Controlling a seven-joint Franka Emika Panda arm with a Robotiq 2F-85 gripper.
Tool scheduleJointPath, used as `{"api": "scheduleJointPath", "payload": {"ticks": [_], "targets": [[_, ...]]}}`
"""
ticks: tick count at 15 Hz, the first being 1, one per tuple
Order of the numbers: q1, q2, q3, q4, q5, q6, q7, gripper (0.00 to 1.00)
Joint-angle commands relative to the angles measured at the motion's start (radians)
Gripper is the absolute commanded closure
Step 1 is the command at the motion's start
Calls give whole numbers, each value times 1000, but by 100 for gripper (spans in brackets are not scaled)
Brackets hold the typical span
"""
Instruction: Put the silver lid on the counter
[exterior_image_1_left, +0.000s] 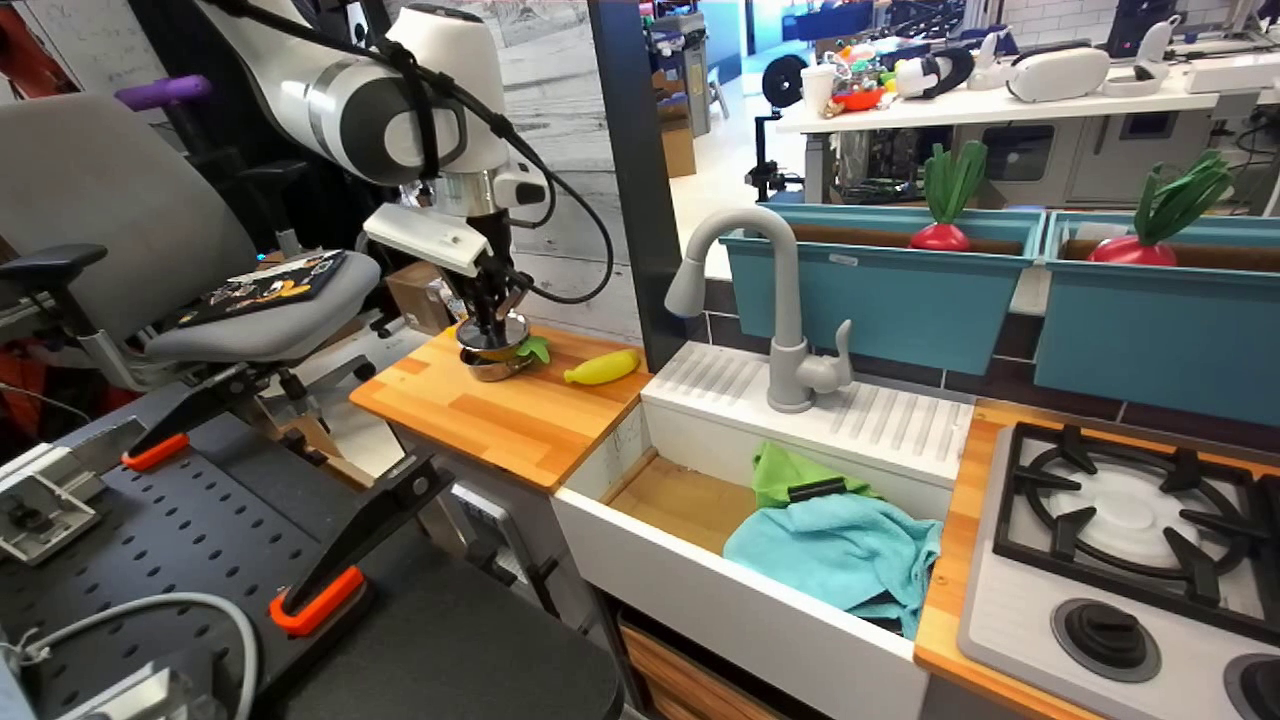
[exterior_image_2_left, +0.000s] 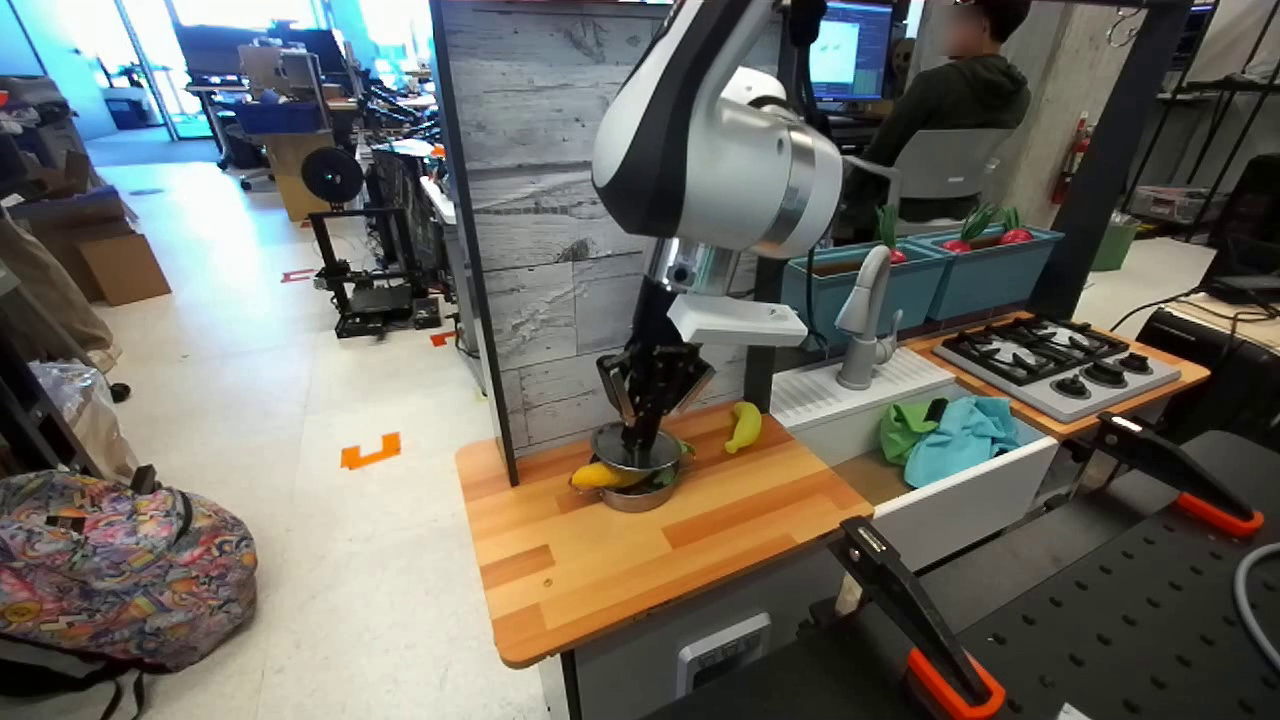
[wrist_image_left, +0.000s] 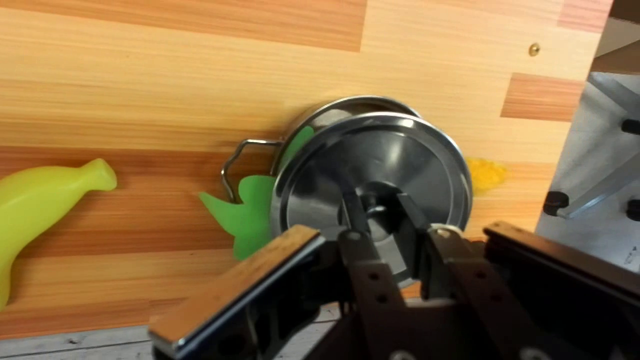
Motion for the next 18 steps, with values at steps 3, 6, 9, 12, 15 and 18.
{"api": "scheduleJointPath", "payload": {"ticks": [3, 6, 9, 12, 15, 18], "targets": [[-38, -202, 21, -240, -1, 32, 0, 100], [-72, -285, 22, -344, 3, 57, -26, 100], [-127, -327, 20, -413, 13, 73, -64, 100], [-212, -311, 36, -432, 32, 86, -129, 100], [-297, -255, 56, -407, 55, 84, -198, 100], [-333, -184, 53, -368, 61, 84, -220, 100]]}}
